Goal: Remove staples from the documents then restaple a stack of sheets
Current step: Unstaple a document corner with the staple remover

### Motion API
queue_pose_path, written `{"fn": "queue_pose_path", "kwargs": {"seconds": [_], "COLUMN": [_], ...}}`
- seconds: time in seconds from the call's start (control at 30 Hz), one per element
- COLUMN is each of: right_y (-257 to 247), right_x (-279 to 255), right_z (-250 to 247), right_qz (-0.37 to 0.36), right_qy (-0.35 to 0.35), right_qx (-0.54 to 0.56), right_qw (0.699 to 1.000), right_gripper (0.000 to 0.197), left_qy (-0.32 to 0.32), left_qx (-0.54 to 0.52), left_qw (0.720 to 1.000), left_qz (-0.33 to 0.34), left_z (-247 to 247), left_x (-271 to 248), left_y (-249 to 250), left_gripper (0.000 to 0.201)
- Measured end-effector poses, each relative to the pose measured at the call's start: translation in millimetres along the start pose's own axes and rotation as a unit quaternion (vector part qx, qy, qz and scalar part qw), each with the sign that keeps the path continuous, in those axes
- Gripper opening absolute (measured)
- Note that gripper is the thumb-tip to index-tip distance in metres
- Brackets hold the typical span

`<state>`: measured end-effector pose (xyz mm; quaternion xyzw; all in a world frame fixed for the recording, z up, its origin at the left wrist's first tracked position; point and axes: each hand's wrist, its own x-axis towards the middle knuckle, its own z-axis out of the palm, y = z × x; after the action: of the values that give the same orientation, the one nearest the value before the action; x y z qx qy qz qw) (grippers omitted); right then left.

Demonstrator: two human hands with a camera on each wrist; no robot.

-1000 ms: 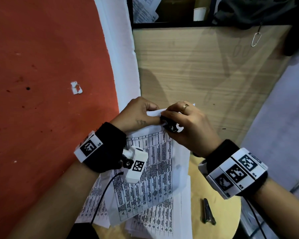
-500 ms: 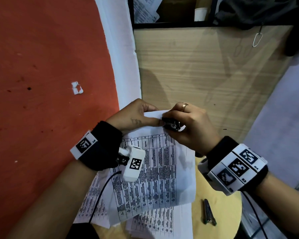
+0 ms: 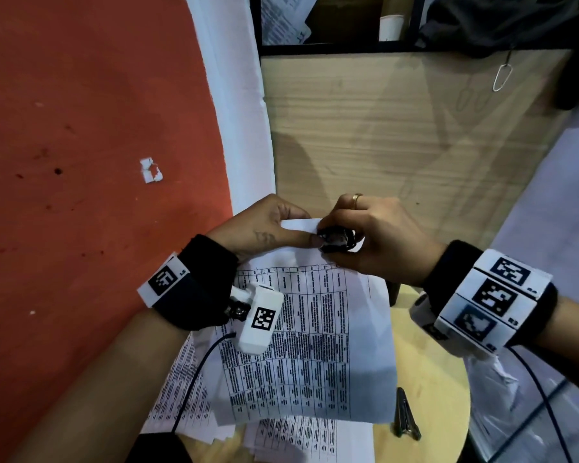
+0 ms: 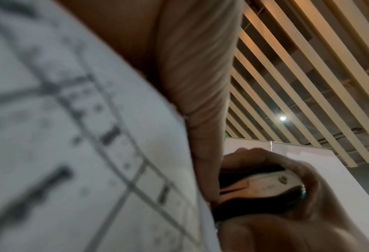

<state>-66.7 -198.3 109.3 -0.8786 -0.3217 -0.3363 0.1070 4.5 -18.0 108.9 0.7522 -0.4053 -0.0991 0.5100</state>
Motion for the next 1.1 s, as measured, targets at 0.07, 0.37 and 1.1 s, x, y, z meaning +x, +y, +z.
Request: {"fn": "queue_pose_path", "kwargs": {"seconds": [0.07, 0.37, 1.1], "right_y": [0, -4, 0], "right_x": [0, -1, -6], "right_z": [-2, 5, -3], "right_qz": [-0.013, -0.017, 0.082], "right_qy": [-0.015, 0.02, 0.024], "right_qx": [-0.033, -0.025, 0.038], "right_qw": [0.999, 0.999, 0.996], "right_gripper": [0.025, 0.019, 0.047], "left_qy": [0.002, 0.001, 0.058], "left_qx": [0.003, 0.009, -0.045], "left_qw": [1.0, 1.0, 0.996], "left_qz": [-0.001, -0.007, -0.044], "left_z": [0, 1, 5], "left_x": [1, -1, -2], "left_y": [1, 1, 0], "left_gripper": [0.022, 0.019, 0.006]}}
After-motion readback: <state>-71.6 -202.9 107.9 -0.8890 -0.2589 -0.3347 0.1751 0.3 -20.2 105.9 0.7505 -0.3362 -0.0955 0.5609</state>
